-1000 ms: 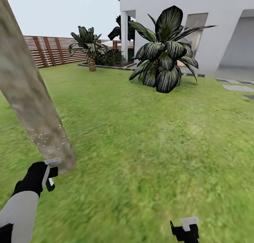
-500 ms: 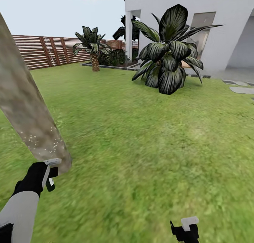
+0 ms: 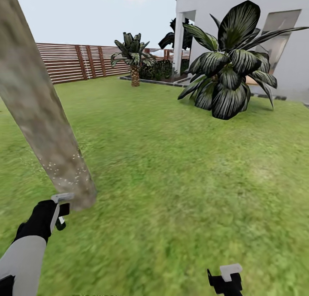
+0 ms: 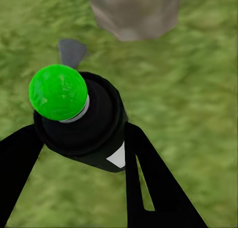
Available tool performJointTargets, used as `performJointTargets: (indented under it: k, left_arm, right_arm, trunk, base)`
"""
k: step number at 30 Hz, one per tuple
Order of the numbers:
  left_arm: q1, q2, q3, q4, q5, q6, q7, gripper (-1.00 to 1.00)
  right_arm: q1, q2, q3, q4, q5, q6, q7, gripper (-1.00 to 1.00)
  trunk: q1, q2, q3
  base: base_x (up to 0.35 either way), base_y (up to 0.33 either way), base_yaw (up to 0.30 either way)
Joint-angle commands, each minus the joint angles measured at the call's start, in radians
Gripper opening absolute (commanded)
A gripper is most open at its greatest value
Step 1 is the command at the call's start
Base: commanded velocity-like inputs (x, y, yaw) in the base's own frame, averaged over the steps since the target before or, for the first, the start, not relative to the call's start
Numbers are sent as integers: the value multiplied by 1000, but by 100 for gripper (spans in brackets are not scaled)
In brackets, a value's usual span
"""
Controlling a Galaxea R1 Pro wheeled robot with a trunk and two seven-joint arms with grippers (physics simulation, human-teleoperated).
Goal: In the garden, pick up the pesticide atomizer on the floor and spray pesticide onto both trees until each tree trunk is fully covered.
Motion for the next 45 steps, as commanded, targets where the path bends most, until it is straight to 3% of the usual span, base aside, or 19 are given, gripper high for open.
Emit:
performJointTargets:
  k: [1,6,7,10,11,12,29,36,45]
  left_arm:
    - [0,2,-1,-2,0,-1,-1,-100]
    - [-13,-5,-3,-12,1,15,-8,-100]
    - [-20,-23,-8,-15,1,34,-14,-100]
    - [-66,-47,-53,-15,0,61,-27,-100]
    - [-108,-50,-83,-15,0,118,-29,-100]
    - [-144,-42,-91,-15,0,172,-31,-100]
    - [-154,-32,-85,-16,1,182,-30,-100]
    - [-157,-30,-83,-19,0,182,-28,-100]
    - [-214,-27,-82,-19,2,183,-25,-100]
  right_arm:
    - [-1,-1,-4,2,11,-3,-7,100]
    - [-1,-3,-4,2,11,-3,-7,100]
    - [-1,-3,-4,2,11,-3,-7,100]
    - [-1,-3,-4,2,11,-3,-7,100]
    - [-1,-3,-4,2,11,-3,-7,100]
    - [-1,-3,-4,2,11,-3,-7,100]
    - [-1,-4,-4,0,11,-3,-7,100]
    - [-1,-3,-4,0,11,-4,-6,100]
    - [-1,-3,-4,1,11,-4,-7,100]
  trunk:
    - [0,0,-1]
    - [0,0,-1]
    - [0,0,-1]
    - [0,0,-1]
    - [0,0,-1]
    - [0,0,-1]
    - [0,0,-1]
    - [0,0,-1]
    - [0,0,-1]
  base:
    - [22,-2,276]
    - [3,0,276]
    - [0,0,272]
    - [0,0,147]
    - [0,0,15]
    - [0,0,2]
    - [140,-127,9]
    - [6,-271,245]
    - [152,-157,241]
